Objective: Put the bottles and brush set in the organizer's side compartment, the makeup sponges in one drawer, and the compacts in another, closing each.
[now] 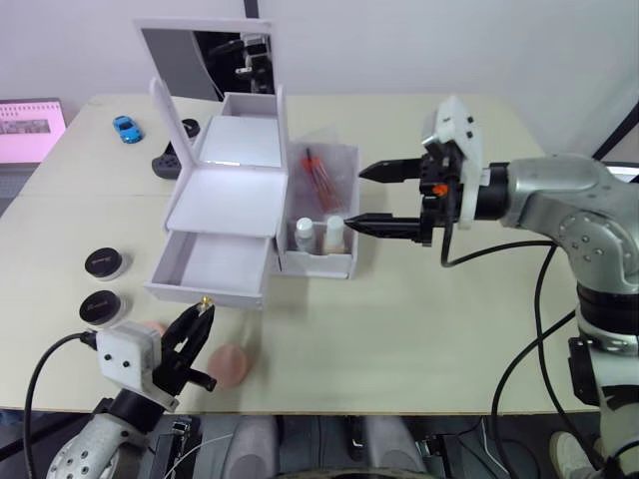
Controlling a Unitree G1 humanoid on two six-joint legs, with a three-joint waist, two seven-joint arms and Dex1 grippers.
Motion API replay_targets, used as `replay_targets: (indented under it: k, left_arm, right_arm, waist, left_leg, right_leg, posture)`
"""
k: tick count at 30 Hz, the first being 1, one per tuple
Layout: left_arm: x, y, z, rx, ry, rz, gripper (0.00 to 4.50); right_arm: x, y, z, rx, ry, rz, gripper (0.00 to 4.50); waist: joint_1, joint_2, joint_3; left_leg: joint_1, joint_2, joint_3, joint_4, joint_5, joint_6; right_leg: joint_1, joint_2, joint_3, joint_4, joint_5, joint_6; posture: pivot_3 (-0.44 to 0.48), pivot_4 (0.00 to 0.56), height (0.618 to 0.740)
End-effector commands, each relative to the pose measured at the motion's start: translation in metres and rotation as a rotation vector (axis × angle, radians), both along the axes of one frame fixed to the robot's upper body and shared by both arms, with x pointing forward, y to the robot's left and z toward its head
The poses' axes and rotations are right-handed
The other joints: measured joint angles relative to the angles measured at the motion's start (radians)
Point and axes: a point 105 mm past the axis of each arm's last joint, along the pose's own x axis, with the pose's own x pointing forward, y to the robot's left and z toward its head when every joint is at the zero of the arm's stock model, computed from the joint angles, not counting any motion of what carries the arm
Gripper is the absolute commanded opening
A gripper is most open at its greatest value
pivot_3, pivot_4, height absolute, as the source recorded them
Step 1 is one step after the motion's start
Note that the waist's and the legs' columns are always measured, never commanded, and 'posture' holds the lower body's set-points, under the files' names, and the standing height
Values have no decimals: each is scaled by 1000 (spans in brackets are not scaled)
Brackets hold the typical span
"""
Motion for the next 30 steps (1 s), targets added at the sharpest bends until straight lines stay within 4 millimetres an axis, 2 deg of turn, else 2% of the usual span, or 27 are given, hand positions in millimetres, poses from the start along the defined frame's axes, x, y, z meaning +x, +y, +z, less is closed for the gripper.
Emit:
replay_targets:
  k: [1,2,4,7,10,15,18,21,23,26,30]
  left_arm:
    - [-2,4,-6,-4,29,7,253]
    - [-2,4,-6,-6,29,6,253]
    - [-3,4,0,-30,11,-13,1290]
    - [-20,3,17,-32,-42,-101,2785]
    - [-40,23,21,-8,-19,-96,4447]
    - [-61,56,23,68,53,-117,4480]
    - [-68,72,26,214,89,-213,4480]
    - [-69,105,33,306,158,-280,4480]
    - [-64,133,42,297,217,-267,4480]
    - [-56,162,56,312,264,-257,4480]
    - [-29,198,88,404,225,-201,4480]
  right_arm:
    - [-2,-1,6,5,-41,3,4500]
    - [-2,-1,6,5,-42,3,4500]
    - [-1,-1,6,6,-44,4,4500]
    - [0,2,5,2,-38,10,4500]
    - [2,3,6,4,-43,14,4500]
    - [4,9,8,26,-49,52,4500]
    - [-4,13,10,49,-23,143,4500]
    - [-13,6,14,50,-15,251,4500]
    - [-15,-4,16,46,14,300,4500]
    - [-18,-16,16,36,44,337,4500]
    - [-25,-40,18,5,86,343,4500]
  waist:
    - [1,0,0]
    - [1,0,0]
    - [1,0,0]
    - [-1,-1,0]
    - [0,0,0]
    - [2,0,1]
    - [1,0,1]
    - [2,0,1]
    - [4,1,1]
    - [1,2,1]
    - [4,1,1]
  left_leg:
    - [0,0,0,0,0,0]
    - [-1,0,0,0,0,0]
    - [-1,0,0,0,0,0]
    - [-3,0,0,0,0,0]
    - [-5,0,0,0,0,0]
    - [-9,0,-1,2,0,0]
    - [-10,0,-1,3,0,0]
    - [-10,0,-1,3,0,0]
    - [-10,0,-1,2,0,0]
    - [-11,0,-1,2,0,0]
    - [-11,0,-1,0,0,0]
  right_leg:
    - [0,0,0,0,0,0]
    - [0,0,0,0,0,0]
    - [0,0,0,0,0,0]
    - [-3,0,0,0,0,0]
    - [-4,0,0,0,0,0]
    - [-12,-1,-1,-1,0,0]
    - [-12,-1,-2,-2,0,0]
    - [-12,-1,-3,-2,0,0]
    - [-13,-1,-3,-2,0,0]
    - [-13,-1,-3,-1,0,0]
    - [-15,-1,-4,0,0,-1]
  posture:
    - [0,150,725]
    - [0,150,725]
    - [0,150,725]
    - [0,150,725]
    - [0,150,725]
    - [0,150,725]
    - [0,150,725]
    - [0,150,725]
    - [0,150,725]
    - [0,150,725]
    - [0,150,725]
